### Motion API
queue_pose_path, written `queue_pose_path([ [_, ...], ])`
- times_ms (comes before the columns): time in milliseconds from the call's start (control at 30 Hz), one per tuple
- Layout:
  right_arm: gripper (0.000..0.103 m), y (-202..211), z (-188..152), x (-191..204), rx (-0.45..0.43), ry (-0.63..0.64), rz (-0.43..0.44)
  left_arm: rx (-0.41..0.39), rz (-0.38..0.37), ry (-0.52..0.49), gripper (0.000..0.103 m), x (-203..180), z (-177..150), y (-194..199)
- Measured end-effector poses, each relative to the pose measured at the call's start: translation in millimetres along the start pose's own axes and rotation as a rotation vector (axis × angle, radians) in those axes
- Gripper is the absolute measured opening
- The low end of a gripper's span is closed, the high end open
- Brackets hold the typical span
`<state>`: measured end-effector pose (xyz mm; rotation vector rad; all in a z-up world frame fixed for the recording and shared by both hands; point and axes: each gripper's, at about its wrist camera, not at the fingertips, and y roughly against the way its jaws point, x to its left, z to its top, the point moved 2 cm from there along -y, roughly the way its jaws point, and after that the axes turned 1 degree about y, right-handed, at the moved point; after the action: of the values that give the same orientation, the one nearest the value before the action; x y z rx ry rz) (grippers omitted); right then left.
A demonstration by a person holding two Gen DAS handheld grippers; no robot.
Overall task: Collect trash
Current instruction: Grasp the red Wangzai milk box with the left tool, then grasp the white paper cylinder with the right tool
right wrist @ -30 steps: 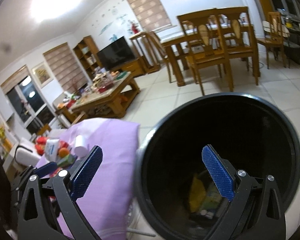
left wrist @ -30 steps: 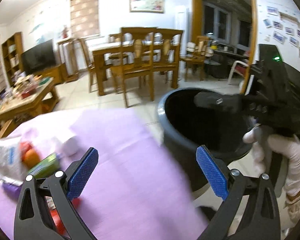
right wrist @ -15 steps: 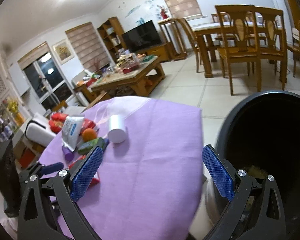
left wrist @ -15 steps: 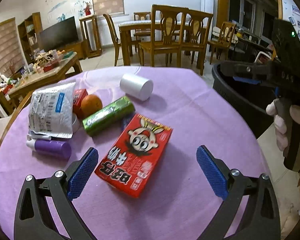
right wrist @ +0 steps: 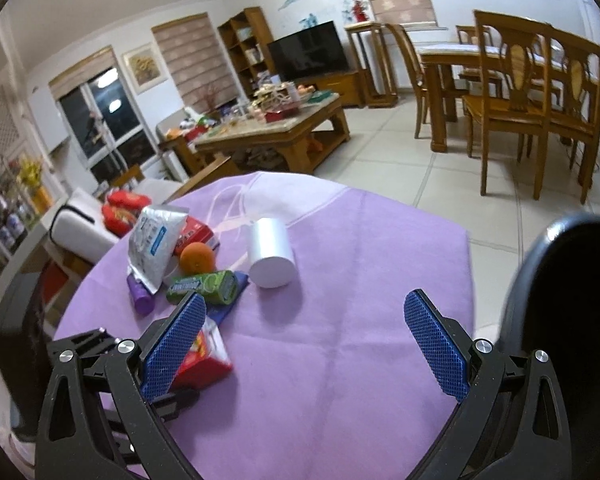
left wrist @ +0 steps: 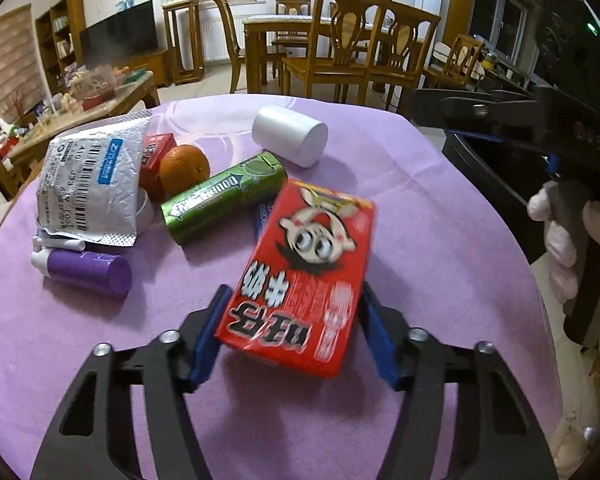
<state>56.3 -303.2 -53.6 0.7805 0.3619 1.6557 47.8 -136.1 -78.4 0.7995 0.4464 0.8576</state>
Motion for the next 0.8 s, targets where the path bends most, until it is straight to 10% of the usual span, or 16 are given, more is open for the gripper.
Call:
queue_pose_path([
  [800, 0.040, -121, 27, 35, 0.239, 0.113, -0.060, -0.084, -0.049, 0.088, 0.050, 21, -4, 22],
])
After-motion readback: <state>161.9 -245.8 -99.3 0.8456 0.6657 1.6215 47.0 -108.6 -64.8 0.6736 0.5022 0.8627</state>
